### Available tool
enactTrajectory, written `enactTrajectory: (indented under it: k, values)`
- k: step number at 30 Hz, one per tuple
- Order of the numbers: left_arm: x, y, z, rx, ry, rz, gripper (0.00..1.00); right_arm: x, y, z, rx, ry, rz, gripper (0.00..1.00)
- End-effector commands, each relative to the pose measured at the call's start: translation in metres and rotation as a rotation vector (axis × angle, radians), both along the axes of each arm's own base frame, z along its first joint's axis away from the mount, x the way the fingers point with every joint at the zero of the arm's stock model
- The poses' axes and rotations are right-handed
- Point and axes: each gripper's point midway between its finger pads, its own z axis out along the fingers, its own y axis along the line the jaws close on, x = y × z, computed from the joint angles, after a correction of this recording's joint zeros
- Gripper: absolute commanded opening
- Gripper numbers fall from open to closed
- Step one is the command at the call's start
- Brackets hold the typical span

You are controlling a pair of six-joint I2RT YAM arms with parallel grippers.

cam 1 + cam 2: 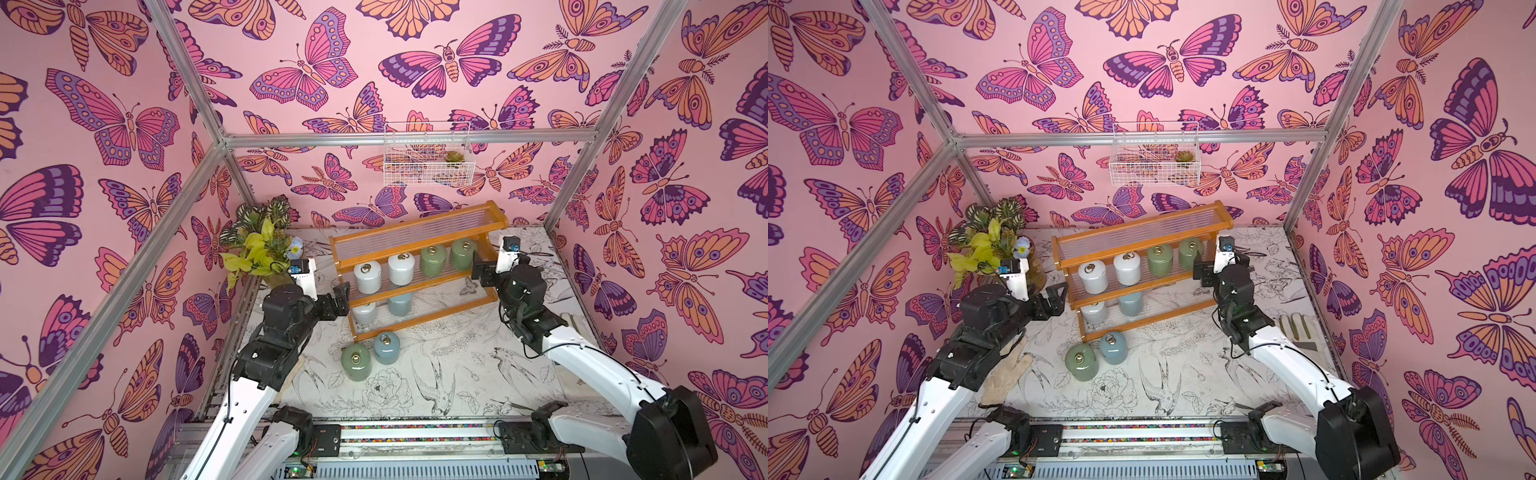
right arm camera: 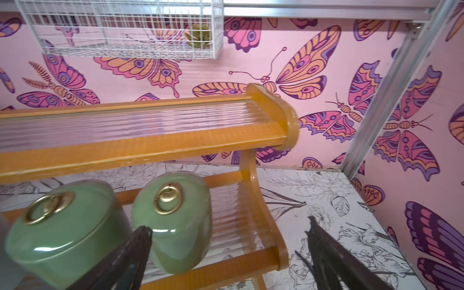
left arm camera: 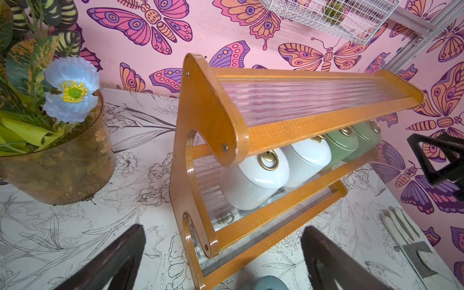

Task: Remove the tea canisters from the shelf
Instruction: Pick up the tea canister from the shelf.

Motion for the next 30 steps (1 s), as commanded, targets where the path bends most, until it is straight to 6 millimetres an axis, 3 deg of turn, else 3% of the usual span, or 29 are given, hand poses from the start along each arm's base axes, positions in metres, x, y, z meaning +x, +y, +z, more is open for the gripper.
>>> enactTrajectory:
  k: [1, 4, 11, 30]
  values:
    - [0.001, -0.008, 0.017, -0.006, -0.057, -0.05, 1.0, 0.003, -0.01, -0.003, 0.017, 0.009, -0.024, 0.99]
    - [0.001, -0.015, 0.015, -0.017, -0.064, -0.093, 1.0, 0.01, -0.006, -0.006, 0.028, 0.01, 0.007, 0.99]
    - [-0.003, -0.025, 0.013, -0.032, -0.081, -0.15, 1.0, 0.01, 0.04, -0.003, 0.058, -0.053, 0.271, 0.97]
    - [-0.005, -0.02, 0.009, -0.049, -0.082, -0.123, 1.0, 0.043, 0.05, -0.02, 0.071, -0.1, 0.334, 0.99]
